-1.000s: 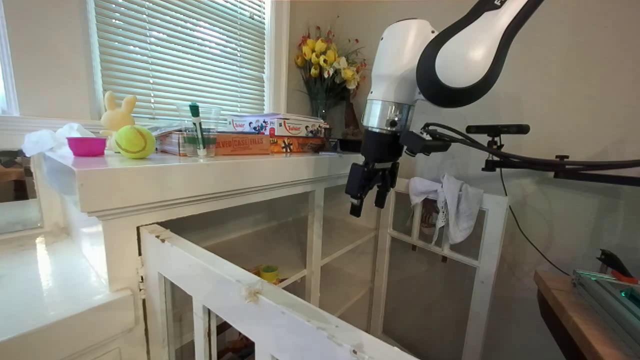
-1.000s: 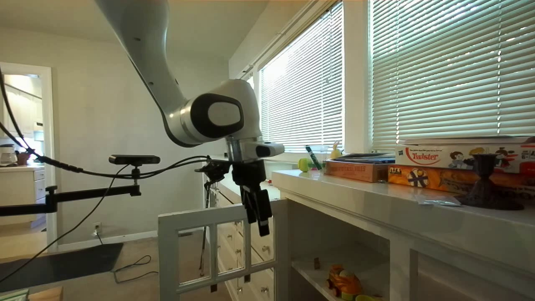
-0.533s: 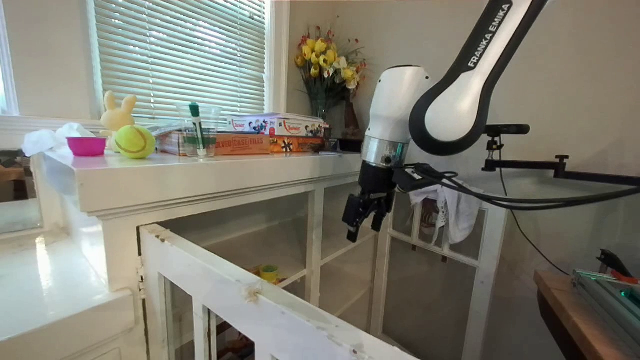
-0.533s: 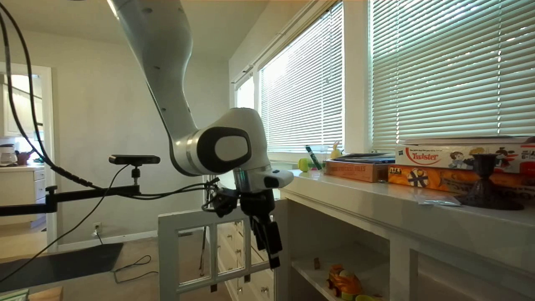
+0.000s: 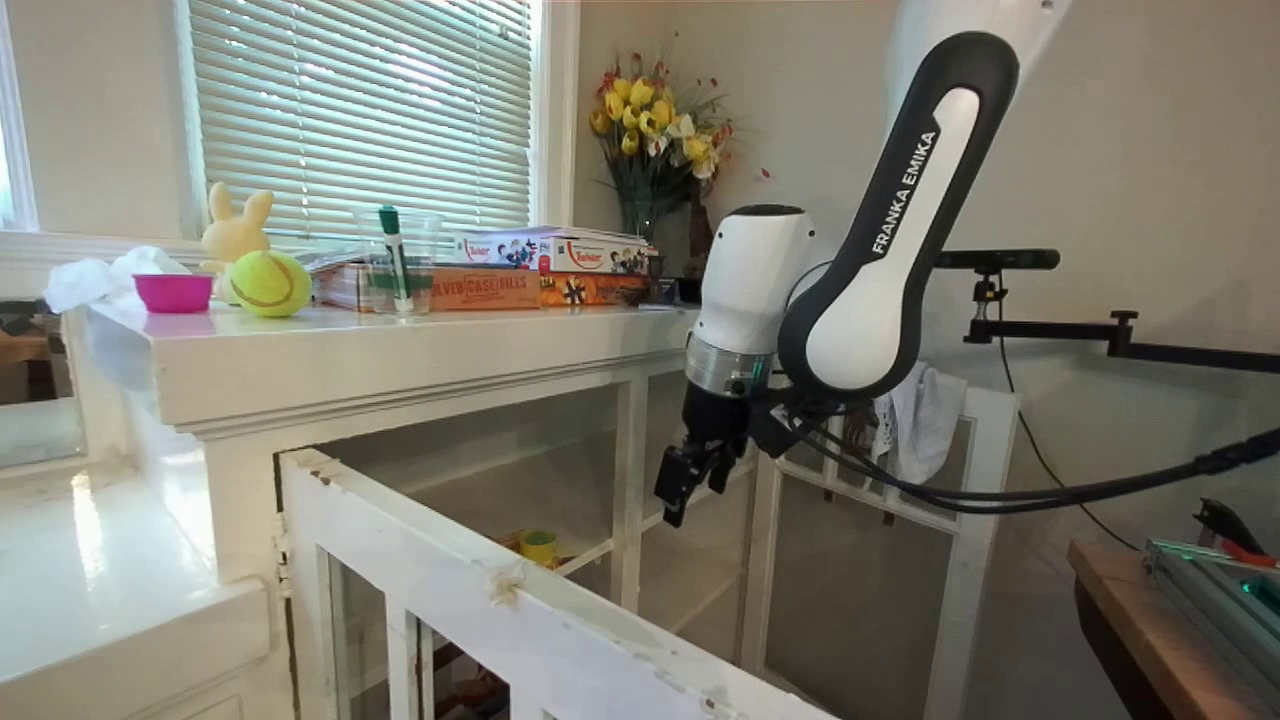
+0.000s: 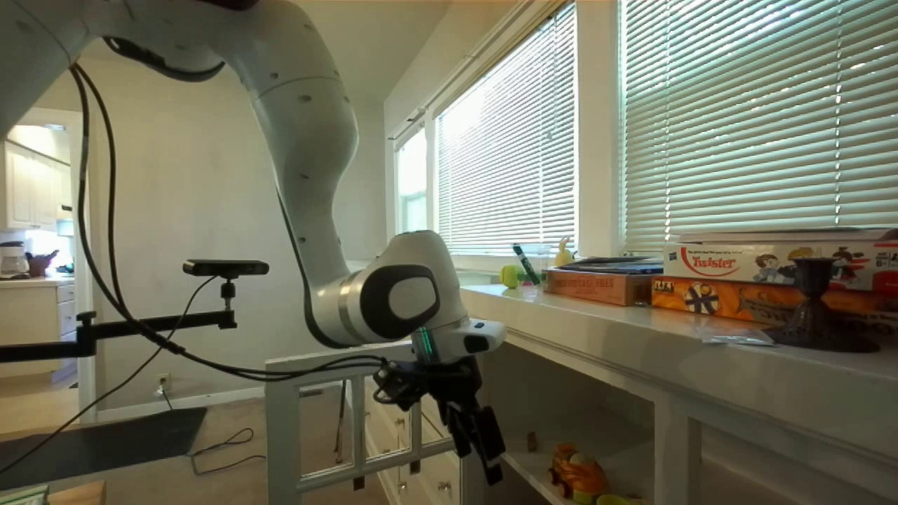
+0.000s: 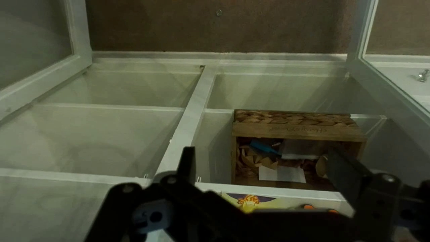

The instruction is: Place the yellow vessel on top of the cabinet.

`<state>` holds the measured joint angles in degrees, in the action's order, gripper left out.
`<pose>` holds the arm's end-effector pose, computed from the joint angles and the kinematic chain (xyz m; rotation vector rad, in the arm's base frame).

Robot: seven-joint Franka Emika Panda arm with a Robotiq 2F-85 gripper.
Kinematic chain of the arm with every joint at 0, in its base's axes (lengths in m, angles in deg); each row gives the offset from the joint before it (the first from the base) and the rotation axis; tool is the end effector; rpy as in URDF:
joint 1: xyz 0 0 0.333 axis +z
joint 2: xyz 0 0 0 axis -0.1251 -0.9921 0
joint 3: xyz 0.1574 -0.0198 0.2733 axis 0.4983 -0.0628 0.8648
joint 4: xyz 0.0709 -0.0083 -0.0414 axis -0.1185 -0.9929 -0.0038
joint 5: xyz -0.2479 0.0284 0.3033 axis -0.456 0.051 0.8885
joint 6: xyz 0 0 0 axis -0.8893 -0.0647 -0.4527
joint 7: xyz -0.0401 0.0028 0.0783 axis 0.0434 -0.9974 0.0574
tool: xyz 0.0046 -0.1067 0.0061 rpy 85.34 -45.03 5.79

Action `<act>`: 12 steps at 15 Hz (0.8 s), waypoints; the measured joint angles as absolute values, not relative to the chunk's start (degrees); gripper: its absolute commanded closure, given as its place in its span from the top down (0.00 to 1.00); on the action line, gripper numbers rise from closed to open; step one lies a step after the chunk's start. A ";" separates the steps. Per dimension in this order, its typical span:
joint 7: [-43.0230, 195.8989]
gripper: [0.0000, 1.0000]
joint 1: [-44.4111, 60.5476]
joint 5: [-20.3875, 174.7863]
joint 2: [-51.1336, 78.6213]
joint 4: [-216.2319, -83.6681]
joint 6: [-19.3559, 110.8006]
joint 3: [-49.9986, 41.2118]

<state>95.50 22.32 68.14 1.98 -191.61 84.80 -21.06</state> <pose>0.5262 -0.0432 0.1580 2.9267 -0.3596 0.3576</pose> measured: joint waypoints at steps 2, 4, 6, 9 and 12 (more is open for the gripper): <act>95.50 1.00 25.65 68.64 -1.18 -189.17 85.64 -23.01; 95.47 1.00 26.87 69.37 -2.83 -187.90 85.64 -22.93; 95.36 1.00 26.88 69.51 -2.87 -187.90 85.64 -23.09; 95.26 1.00 26.74 69.51 -2.87 -187.90 85.64 -23.40; 95.22 1.00 26.34 70.38 -3.11 -187.89 85.82 -23.01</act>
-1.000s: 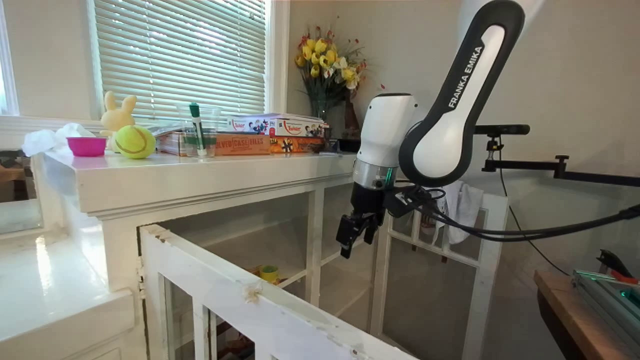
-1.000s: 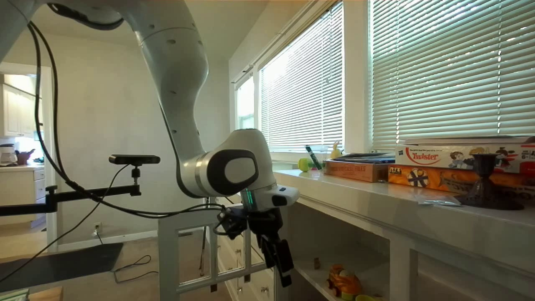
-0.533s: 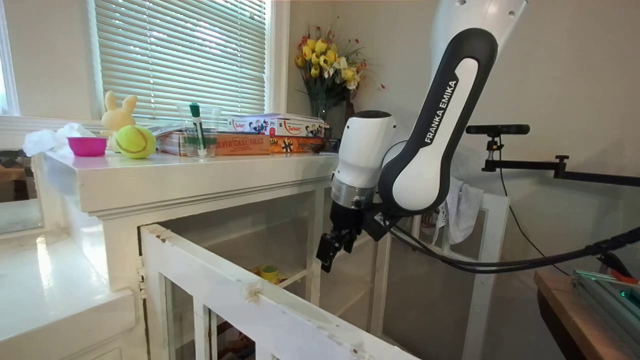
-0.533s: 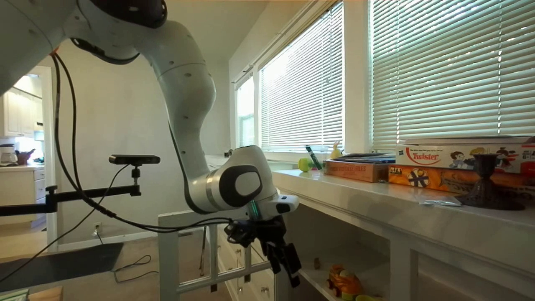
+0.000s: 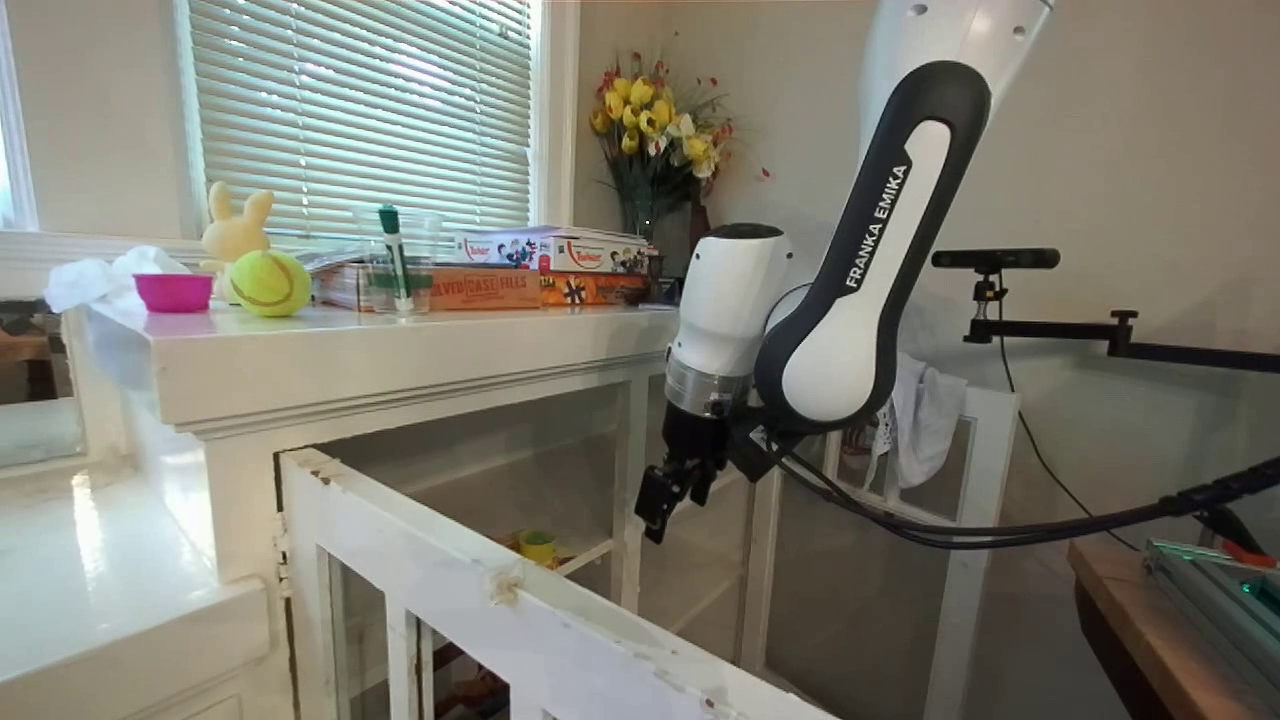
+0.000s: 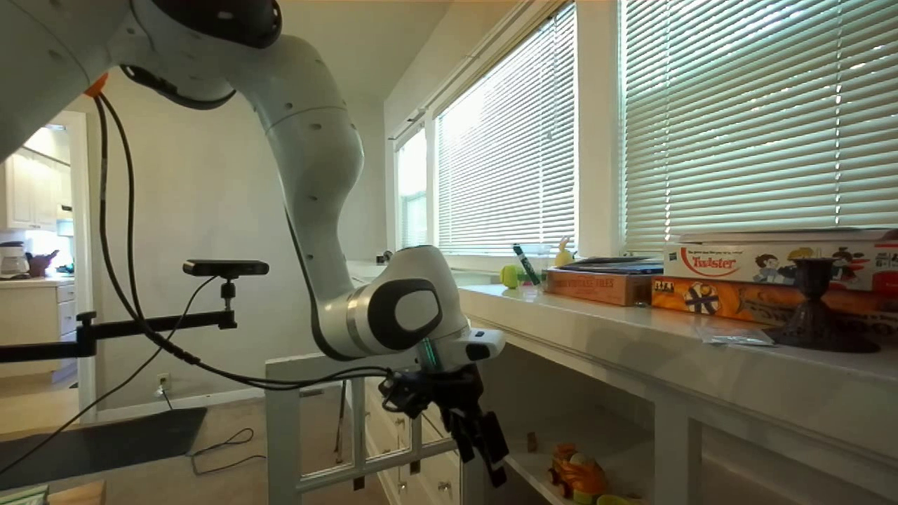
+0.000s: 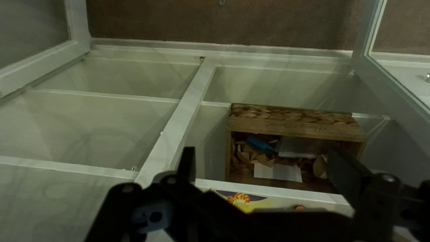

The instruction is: Place the yellow vessel on top of the cabinet.

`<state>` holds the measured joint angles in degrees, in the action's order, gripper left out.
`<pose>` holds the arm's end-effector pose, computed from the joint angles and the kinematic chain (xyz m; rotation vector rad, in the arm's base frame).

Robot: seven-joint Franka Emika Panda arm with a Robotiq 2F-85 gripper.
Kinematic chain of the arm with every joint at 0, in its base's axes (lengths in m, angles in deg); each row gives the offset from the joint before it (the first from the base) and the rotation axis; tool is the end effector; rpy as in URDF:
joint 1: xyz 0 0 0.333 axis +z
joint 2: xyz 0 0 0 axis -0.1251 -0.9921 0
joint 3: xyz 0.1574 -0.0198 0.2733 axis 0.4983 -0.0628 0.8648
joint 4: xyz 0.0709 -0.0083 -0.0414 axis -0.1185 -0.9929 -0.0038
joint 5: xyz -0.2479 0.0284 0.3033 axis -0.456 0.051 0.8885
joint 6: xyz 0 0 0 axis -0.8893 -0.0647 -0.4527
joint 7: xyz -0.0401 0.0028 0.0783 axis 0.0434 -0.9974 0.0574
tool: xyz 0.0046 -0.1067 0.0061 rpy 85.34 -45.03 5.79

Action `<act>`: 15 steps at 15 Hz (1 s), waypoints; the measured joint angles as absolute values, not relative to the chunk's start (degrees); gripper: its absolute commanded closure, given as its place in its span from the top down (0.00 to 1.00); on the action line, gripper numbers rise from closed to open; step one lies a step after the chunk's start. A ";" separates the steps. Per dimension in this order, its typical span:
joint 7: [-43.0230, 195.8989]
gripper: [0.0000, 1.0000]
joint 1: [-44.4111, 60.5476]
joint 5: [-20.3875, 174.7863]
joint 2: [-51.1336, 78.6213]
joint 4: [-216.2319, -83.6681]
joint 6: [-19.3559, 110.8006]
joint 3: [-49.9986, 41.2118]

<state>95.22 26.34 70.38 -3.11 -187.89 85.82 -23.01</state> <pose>0.5424 -0.0284 0.1392 2.9032 -0.3148 0.3742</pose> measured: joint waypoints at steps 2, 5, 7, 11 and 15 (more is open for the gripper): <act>95.00 1.00 25.13 71.96 -4.18 -187.84 87.85 -21.80; 94.54 1.00 24.52 74.89 -7.78 -187.32 93.18 -21.04; 93.41 1.00 24.97 77.21 -11.18 -186.29 97.64 -21.19; 88.93 1.00 28.31 83.35 -18.75 -182.73 103.70 -23.25; 85.60 1.00 33.82 89.53 -25.37 -178.26 104.74 -26.74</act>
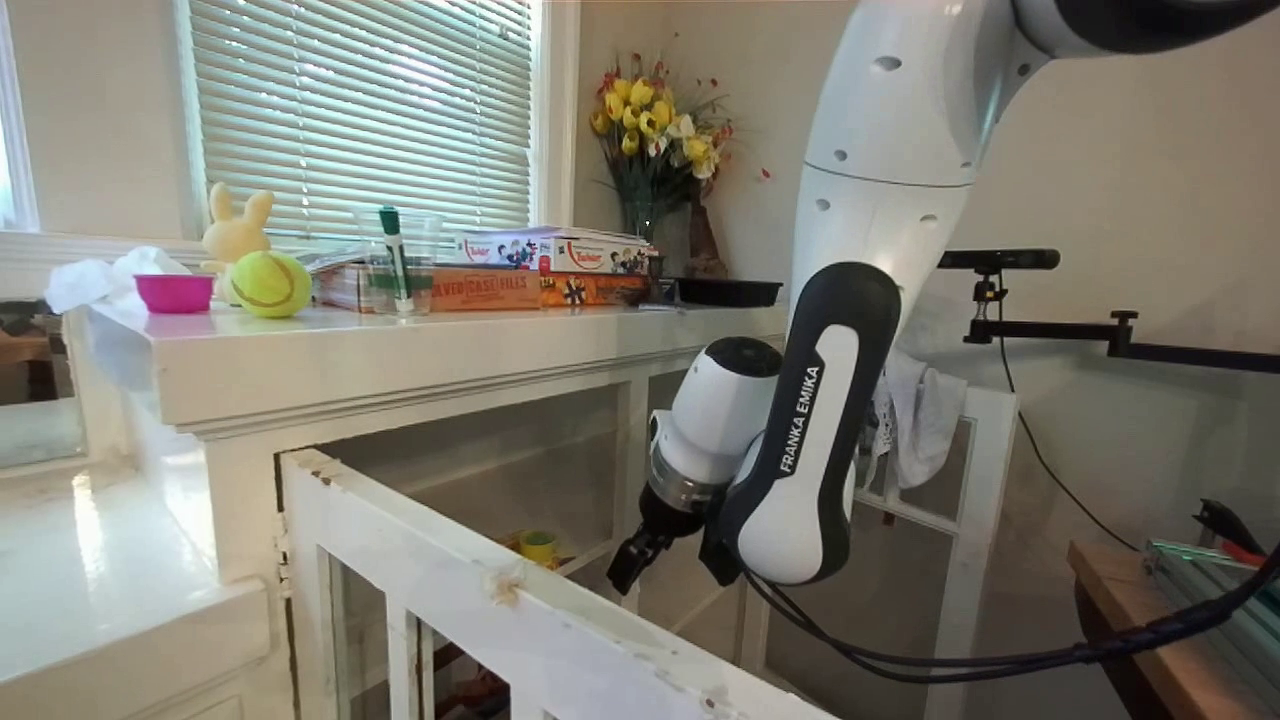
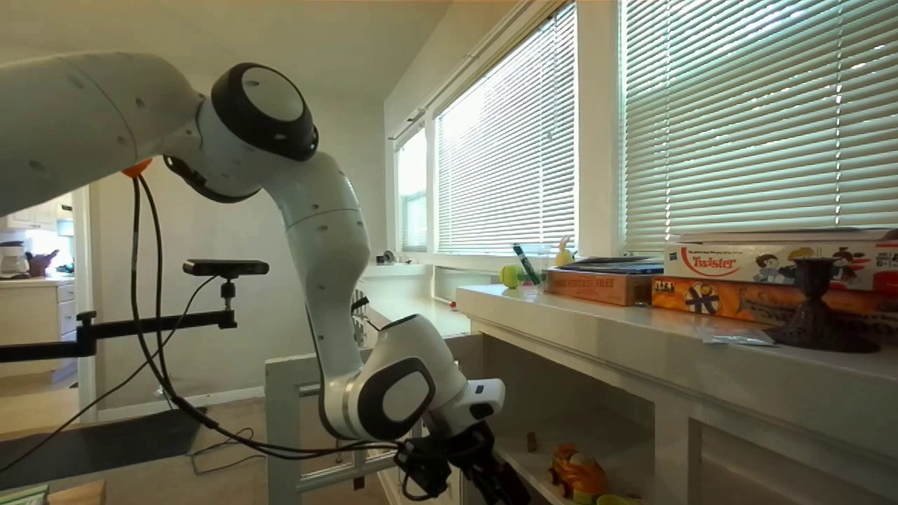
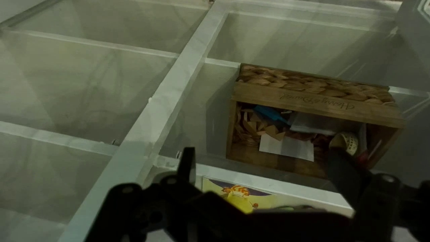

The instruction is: Place the yellow vessel on top of the cabinet.

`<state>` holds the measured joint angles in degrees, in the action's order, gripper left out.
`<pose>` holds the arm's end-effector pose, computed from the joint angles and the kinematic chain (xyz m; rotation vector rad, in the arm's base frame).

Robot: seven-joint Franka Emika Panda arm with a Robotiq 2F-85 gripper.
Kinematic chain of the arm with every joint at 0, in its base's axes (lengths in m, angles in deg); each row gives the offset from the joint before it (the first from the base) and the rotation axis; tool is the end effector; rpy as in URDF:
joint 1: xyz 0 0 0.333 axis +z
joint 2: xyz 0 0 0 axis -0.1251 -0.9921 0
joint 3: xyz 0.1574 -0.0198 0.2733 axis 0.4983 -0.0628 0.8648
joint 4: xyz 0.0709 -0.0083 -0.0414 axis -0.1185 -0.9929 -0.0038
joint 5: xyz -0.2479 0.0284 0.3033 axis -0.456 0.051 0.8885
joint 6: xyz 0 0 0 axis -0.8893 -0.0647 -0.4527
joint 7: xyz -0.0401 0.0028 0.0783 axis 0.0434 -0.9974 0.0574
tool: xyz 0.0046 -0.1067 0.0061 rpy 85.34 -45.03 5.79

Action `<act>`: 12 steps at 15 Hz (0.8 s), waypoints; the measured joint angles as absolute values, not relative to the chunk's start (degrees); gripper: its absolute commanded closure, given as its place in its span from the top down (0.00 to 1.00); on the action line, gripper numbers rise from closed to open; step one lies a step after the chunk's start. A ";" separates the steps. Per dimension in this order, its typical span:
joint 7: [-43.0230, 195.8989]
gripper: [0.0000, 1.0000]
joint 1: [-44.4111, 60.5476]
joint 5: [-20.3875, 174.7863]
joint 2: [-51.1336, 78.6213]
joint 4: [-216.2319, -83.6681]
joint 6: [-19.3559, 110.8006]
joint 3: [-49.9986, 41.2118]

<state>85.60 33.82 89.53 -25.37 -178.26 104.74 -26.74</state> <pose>0.5607 -0.0254 0.0463 2.7741 -0.2045 0.6441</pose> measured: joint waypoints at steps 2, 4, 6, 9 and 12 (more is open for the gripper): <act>84.87 1.00 36.41 91.52 -27.88 -176.14 104.77 -28.65; 84.85 1.00 37.60 92.58 -29.66 -174.15 104.80 -29.57; 84.85 1.00 37.44 92.59 -30.62 -172.68 104.80 -29.42; 84.85 1.00 37.30 92.59 -31.08 -172.16 104.80 -29.38; 84.96 1.00 35.53 93.42 -31.01 -171.99 107.10 -27.95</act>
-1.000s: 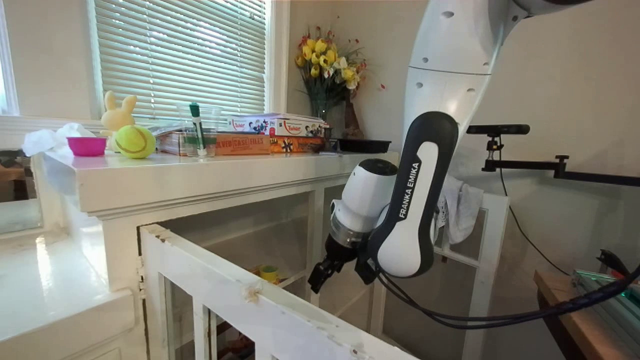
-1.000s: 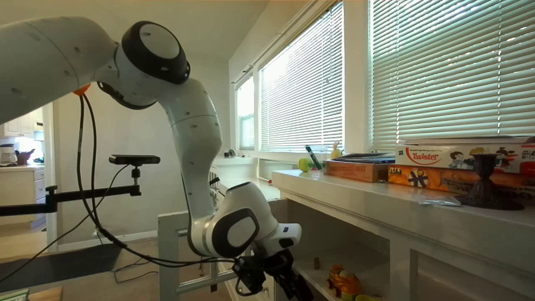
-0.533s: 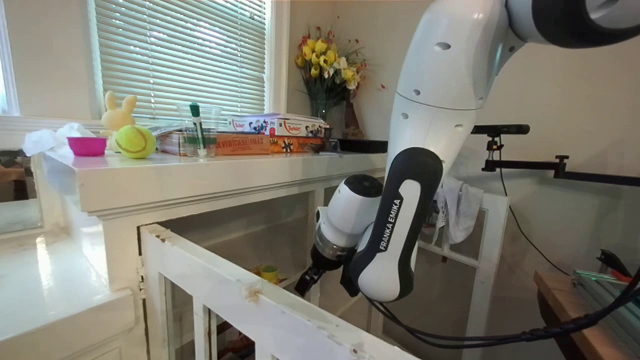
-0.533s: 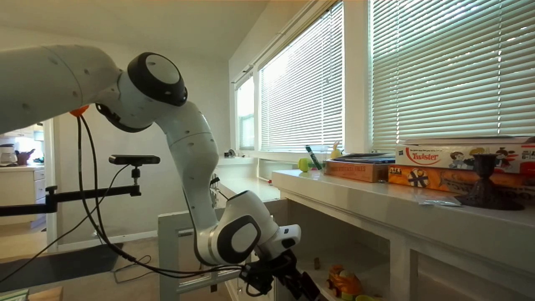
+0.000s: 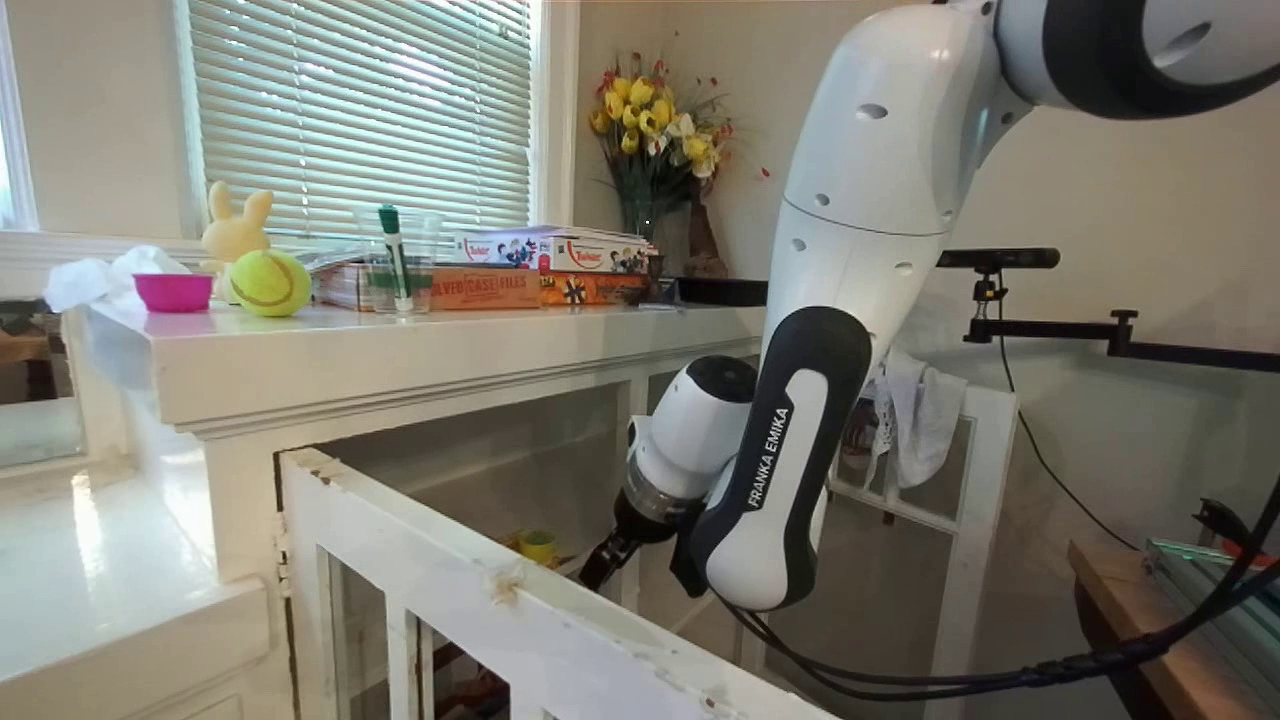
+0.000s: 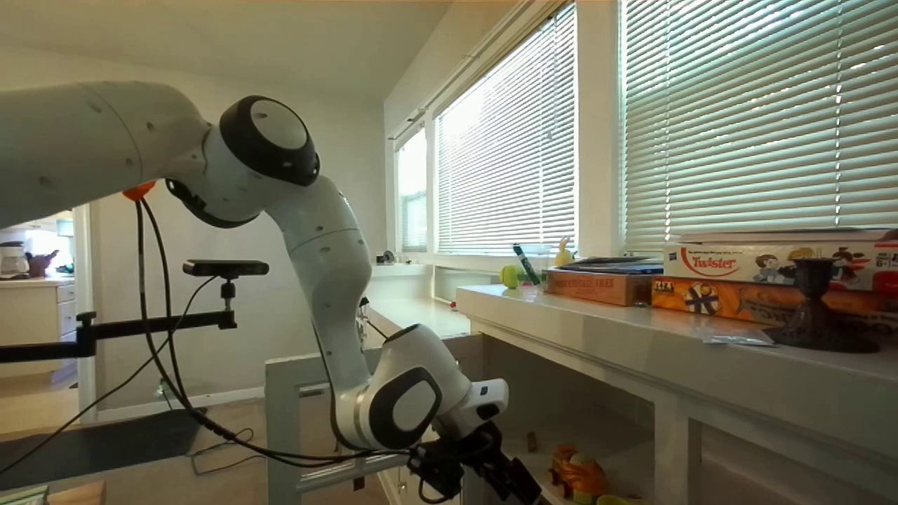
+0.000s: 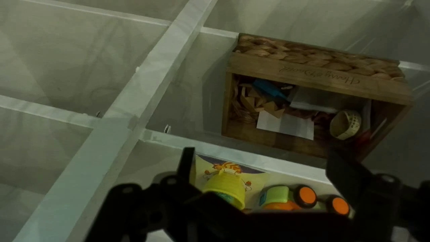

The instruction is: Place the yellow vessel on top of the cabinet.

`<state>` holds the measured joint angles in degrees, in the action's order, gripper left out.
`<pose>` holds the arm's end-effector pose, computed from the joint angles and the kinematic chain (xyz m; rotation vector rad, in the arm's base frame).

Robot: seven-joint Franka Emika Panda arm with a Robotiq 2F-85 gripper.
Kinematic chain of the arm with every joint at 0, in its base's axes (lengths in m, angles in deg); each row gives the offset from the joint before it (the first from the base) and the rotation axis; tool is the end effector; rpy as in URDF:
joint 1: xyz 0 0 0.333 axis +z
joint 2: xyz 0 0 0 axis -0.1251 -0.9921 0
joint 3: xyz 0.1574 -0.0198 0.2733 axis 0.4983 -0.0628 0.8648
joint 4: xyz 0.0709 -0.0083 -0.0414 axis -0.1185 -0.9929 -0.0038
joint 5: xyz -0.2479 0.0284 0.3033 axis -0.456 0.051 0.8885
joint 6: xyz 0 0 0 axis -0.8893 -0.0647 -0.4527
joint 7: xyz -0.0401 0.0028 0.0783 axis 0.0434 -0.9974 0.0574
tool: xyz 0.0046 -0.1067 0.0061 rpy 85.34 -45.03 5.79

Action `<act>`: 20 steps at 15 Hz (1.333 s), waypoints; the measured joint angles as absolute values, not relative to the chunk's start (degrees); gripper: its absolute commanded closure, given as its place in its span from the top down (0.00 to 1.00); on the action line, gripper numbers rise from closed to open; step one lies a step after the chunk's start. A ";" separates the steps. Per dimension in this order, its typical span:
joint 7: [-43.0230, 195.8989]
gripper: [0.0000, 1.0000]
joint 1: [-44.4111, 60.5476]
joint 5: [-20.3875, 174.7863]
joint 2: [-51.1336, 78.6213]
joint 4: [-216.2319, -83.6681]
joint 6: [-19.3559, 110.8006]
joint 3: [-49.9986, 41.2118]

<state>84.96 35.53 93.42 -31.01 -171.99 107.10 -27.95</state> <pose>0.5849 -0.0172 0.0350 2.7286 -0.1783 0.7557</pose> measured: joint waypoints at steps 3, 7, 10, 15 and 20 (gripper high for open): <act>85.01 1.00 31.14 95.60 -31.01 -171.72 113.43 -24.52; 84.86 1.00 24.22 97.42 -31.13 -170.61 120.63 -19.23; 84.43 1.00 19.97 97.48 -31.89 -169.11 125.24 -16.02; 82.63 1.00 16.13 99.29 -35.35 -164.27 127.63 -13.58; 80.65 1.00 13.74 99.32 -39.01 -157.95 127.38 -13.34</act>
<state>80.65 13.74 99.32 -39.01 -157.95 127.38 -13.34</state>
